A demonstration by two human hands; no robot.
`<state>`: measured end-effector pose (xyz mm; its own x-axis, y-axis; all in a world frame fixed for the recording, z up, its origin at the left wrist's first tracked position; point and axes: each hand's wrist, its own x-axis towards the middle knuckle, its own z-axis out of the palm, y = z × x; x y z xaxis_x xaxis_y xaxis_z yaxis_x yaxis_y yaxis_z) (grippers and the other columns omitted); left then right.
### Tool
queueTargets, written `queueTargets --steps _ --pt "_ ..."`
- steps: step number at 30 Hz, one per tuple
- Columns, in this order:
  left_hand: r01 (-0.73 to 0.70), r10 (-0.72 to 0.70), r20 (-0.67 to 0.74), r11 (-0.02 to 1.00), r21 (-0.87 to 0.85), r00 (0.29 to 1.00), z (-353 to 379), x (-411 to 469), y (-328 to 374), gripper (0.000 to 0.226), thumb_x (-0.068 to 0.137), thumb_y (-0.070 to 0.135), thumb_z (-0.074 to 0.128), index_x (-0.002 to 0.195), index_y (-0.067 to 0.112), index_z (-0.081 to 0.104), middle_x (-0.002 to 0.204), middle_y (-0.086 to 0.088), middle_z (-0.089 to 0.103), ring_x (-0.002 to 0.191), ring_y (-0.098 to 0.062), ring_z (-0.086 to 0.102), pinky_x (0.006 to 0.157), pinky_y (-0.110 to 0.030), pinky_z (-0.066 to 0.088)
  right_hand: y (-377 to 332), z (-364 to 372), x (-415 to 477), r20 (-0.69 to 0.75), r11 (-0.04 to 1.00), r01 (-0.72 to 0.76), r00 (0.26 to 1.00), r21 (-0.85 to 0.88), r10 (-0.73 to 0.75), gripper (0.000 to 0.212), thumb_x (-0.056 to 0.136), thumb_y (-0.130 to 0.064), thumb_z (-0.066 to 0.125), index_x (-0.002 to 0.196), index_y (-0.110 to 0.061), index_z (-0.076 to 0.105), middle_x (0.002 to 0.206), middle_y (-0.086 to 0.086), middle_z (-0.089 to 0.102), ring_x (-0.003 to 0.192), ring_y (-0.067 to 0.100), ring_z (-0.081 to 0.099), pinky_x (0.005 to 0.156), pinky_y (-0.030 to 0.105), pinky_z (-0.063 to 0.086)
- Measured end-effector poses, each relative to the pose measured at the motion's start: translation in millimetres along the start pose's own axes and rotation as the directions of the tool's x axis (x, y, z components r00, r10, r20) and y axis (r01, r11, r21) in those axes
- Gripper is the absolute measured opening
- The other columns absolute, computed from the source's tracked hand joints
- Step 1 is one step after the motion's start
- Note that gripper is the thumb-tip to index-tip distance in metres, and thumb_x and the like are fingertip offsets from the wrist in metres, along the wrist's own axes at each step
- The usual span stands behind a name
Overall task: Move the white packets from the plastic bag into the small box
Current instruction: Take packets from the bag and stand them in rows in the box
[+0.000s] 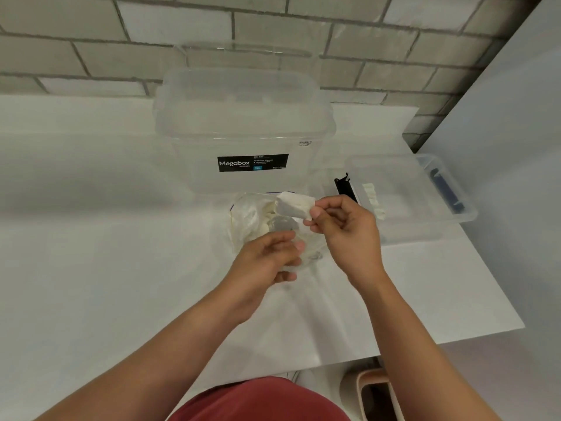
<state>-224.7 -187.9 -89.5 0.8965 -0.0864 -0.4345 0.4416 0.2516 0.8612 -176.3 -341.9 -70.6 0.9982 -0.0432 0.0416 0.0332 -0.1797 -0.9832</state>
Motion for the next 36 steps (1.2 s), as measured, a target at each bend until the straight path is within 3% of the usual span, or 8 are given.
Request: queueTargets --steps 6,8,11,14,19,25,31,36 --pt "-0.228 0.222 -0.154 0.973 -0.028 0.963 15.2 16.5 12.4 0.016 0.093 0.023 0.069 0.105 0.013 0.073 0.102 -0.013 0.074 0.101 -0.030 0.071 0.074 -0.032 0.057 8.1 6.1 -14.2 -0.010 0.973 -0.085 0.996 0.215 0.089 0.009 0.092 -0.007 0.072 0.101 -0.007 0.070 0.093 0.010 0.075 0.086 0.025 0.075 0.081 0.038 0.062" --pt "-0.311 0.335 -0.165 0.937 0.157 0.928 12.6 19.2 15.5 0.012 0.094 0.022 0.069 0.103 0.015 0.074 0.095 -0.007 0.075 0.095 -0.027 0.072 0.076 -0.037 0.061 11.0 3.1 -15.1 -0.008 0.986 -0.077 0.997 0.149 0.079 0.020 0.091 -0.014 0.075 0.109 -0.020 0.069 0.103 -0.001 0.074 0.089 0.022 0.074 0.084 0.046 0.061" --pt "-0.419 0.507 -0.014 0.727 0.543 0.862 4.1 23.0 25.5 0.007 0.093 0.026 0.069 0.098 0.025 0.074 0.087 0.007 0.075 0.084 -0.011 0.073 0.076 -0.042 0.061 9.9 -7.0 -11.2 0.031 0.997 -0.049 0.998 0.058 0.047 0.038 0.088 -0.024 0.078 0.122 -0.037 0.064 0.110 -0.012 0.070 0.091 0.018 0.072 0.086 0.044 0.060" --pt "-0.449 0.508 0.119 0.597 0.665 0.853 6.3 21.0 43.1 0.009 0.091 0.027 0.072 0.098 0.024 0.075 0.086 0.008 0.072 0.082 -0.007 0.072 0.072 -0.038 0.062 8.5 -15.3 -4.7 0.106 0.997 -0.041 0.994 0.064 0.034 0.018 0.092 -0.017 0.074 0.110 -0.020 0.072 0.099 -0.005 0.075 0.086 0.021 0.074 0.086 0.047 0.060" --pt "-0.386 0.396 0.090 0.782 0.489 0.914 22.3 16.9 51.9 0.033 0.082 0.018 0.081 0.111 0.028 0.071 0.096 0.003 0.071 0.081 -0.017 0.075 0.074 -0.041 0.063 6.5 -24.3 -6.9 0.112 0.973 -0.058 0.993 0.225 0.034 0.009 0.094 -0.010 0.070 0.102 -0.010 0.073 0.089 0.004 0.077 0.084 0.020 0.074 0.079 0.032 0.059" --pt "-0.393 0.435 0.110 0.641 0.659 0.894 37.6 27.4 49.2 0.045 0.079 0.017 0.083 0.115 0.037 0.065 0.085 0.008 0.070 0.077 -0.009 0.071 0.070 -0.026 0.057 -13.5 -68.3 5.8 0.090 0.988 0.118 0.990 -0.097 -0.109 0.043 0.089 -0.024 0.076 0.130 -0.034 0.064 0.112 -0.015 0.067 0.083 0.008 0.068 0.069 0.020 0.054" --pt "-0.458 0.442 0.216 0.569 0.684 0.871 73.6 37.5 56.4 0.050 0.080 0.014 0.083 0.120 0.033 0.061 0.084 0.008 0.073 0.077 -0.005 0.071 0.068 -0.013 0.052 -39.0 -130.6 39.9 0.436 0.841 0.321 0.893 -0.435 -0.115 0.008 0.093 -0.027 0.072 0.097 -0.032 0.077 0.088 -0.017 0.074 0.083 0.002 0.070 0.072 0.017 0.050" --pt "-0.479 0.543 0.182 0.477 0.737 0.820 102.6 54.0 55.0 0.050 0.075 0.031 0.086 0.119 0.032 0.062 0.098 0.016 0.069 0.091 0.001 0.066 0.077 -0.021 0.056 -45.2 -164.7 68.1 0.347 0.733 0.380 0.915 -0.565 -0.207 0.007 0.092 -0.030 0.072 0.095 -0.033 0.077 0.081 -0.023 0.072 0.082 0.000 0.066 0.081 0.021 0.050"
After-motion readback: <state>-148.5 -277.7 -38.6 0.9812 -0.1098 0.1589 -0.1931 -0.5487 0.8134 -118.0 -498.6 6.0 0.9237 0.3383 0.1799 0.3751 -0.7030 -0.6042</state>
